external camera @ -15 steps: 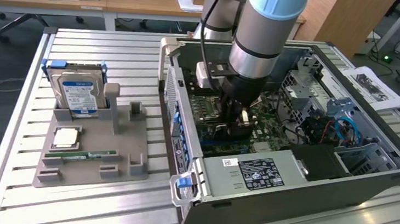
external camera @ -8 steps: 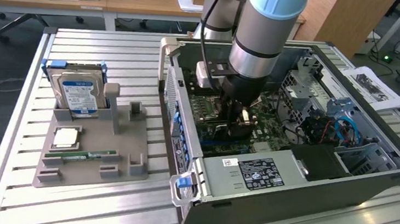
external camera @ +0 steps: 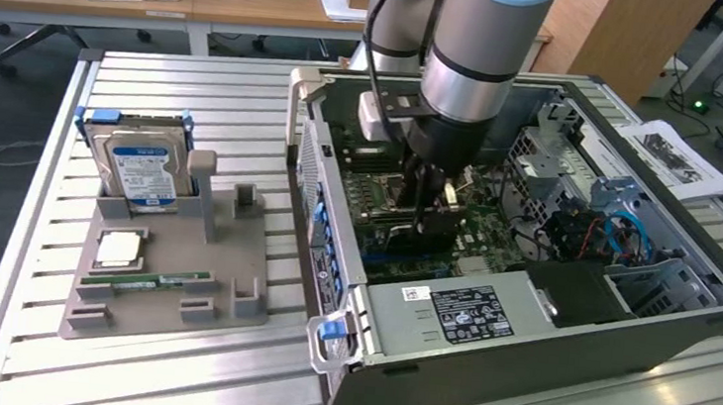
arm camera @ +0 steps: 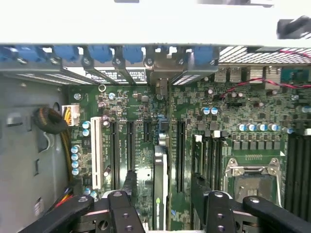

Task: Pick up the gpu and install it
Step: 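Insert the gpu into the slot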

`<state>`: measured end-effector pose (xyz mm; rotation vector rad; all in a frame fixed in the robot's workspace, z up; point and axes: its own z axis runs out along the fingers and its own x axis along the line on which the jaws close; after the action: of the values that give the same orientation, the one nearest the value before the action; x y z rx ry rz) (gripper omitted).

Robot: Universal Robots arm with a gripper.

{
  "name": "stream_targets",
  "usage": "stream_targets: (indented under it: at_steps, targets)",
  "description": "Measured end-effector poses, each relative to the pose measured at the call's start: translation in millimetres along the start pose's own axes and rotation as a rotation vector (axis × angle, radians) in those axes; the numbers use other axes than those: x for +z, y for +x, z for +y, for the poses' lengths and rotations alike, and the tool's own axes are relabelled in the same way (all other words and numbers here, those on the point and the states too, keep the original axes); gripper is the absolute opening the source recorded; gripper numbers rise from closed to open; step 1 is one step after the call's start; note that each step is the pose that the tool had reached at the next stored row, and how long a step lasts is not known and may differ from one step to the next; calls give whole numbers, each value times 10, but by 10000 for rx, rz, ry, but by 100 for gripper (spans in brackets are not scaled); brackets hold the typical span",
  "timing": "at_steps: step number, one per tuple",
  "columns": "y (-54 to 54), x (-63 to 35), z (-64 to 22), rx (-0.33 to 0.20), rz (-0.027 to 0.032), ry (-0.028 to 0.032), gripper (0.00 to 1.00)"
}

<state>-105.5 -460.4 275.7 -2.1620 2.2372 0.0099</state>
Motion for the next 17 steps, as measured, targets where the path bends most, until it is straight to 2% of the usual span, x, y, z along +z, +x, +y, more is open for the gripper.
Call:
stream_targets:
  at_steps: [7,17]
  targets:
    - [-6,-216,-4,0,0,0,57]
    - [-12,-448,-7,0,0,0,57]
